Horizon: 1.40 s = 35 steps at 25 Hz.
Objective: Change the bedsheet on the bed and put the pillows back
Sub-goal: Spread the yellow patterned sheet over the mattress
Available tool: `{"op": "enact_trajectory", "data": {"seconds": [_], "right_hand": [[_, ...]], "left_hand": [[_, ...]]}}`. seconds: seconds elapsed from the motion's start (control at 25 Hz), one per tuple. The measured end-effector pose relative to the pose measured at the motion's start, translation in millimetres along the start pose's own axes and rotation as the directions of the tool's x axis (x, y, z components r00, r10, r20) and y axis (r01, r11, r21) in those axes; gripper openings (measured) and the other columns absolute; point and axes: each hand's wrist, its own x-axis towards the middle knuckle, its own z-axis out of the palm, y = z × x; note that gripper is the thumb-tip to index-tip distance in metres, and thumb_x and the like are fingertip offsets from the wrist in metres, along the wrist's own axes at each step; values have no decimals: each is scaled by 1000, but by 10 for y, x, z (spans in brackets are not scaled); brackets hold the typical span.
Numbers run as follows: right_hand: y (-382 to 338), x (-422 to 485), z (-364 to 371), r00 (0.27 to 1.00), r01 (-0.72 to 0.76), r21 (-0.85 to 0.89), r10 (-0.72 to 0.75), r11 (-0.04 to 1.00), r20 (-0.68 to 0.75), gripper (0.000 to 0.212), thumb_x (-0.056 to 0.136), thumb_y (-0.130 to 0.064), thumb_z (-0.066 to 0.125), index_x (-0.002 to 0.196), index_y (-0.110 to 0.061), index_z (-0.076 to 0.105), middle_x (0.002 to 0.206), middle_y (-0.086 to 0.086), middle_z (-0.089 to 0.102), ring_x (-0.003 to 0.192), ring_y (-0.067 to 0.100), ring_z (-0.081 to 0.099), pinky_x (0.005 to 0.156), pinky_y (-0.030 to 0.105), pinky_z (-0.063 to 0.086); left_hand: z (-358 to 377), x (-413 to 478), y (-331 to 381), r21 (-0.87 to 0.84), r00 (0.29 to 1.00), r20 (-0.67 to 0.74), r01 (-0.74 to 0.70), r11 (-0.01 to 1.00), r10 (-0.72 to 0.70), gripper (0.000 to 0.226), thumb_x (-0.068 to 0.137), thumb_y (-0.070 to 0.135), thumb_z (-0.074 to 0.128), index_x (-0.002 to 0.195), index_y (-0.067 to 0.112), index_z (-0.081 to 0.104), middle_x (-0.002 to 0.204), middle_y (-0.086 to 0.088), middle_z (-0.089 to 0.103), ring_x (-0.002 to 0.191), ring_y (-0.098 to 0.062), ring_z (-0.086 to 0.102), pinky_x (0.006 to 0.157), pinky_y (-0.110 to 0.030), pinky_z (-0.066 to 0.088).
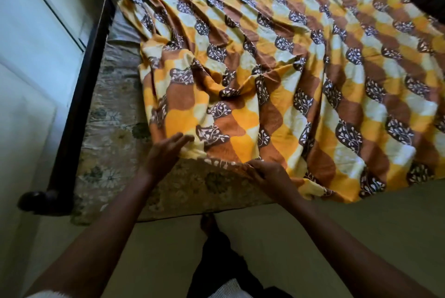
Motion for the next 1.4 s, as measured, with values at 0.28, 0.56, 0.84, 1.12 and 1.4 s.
{"op": "enact_trajectory", "data": {"seconds": [0.28, 0.56, 0.84, 1.12, 1.4], "right_hand": [[174, -698, 398, 952, 52, -216, 17, 975, 305, 21, 91, -37, 51, 96, -23, 66, 91, 3, 71, 83, 21, 66, 60, 27, 38], [307, -827, 662, 833, -164, -231, 260, 959, 489, 31, 94, -24, 50, 124, -21, 57, 124, 6, 58, 108, 21, 57, 86, 29, 43], [-80, 214, 429, 929, -163, 8, 151, 987, 338, 24, 92, -12, 55, 114, -13, 64, 115, 4, 61, 88, 9, 58, 68, 7, 43], [-696, 2514, 727, 890, 84, -50, -52, 995, 452, 21, 93, -15, 55, 109, -14, 67, 111, 3, 66, 94, 16, 65, 72, 21, 49], [-948, 4366, 1640, 774, 201, -235, -7, 951, 634, 25, 94, -13, 50, 116, -14, 62, 115, 6, 63, 95, 16, 58, 72, 23, 41]], "left_hand": [[-37, -1372, 605, 164, 978, 169, 94, 982, -122, 34, 77, 8, 39, 77, 12, 73, 79, -6, 53, 60, -32, 61, 43, -34, 50], [335, -1785, 1116, 79, 715, 568, 447, 891, -408, 52, 48, 14, 89, 97, 15, 72, 92, -9, 64, 78, -26, 66, 62, -27, 50], [121, -1303, 673, -224, 534, 367, 845, 485, -762, 39, 88, 16, 61, 127, 10, 55, 121, -13, 55, 111, -28, 53, 90, -32, 42], [167, -371, -1370, -324, 221, 226, 935, 140, -949, 39, 93, 21, 53, 130, 8, 51, 128, -17, 55, 116, -30, 53, 95, -37, 43], [937, 293, -3149, -341, -60, 300, 925, -166, -952, 44, 91, 22, 55, 133, 8, 48, 131, -14, 55, 117, -28, 53, 94, -32, 41]]}}
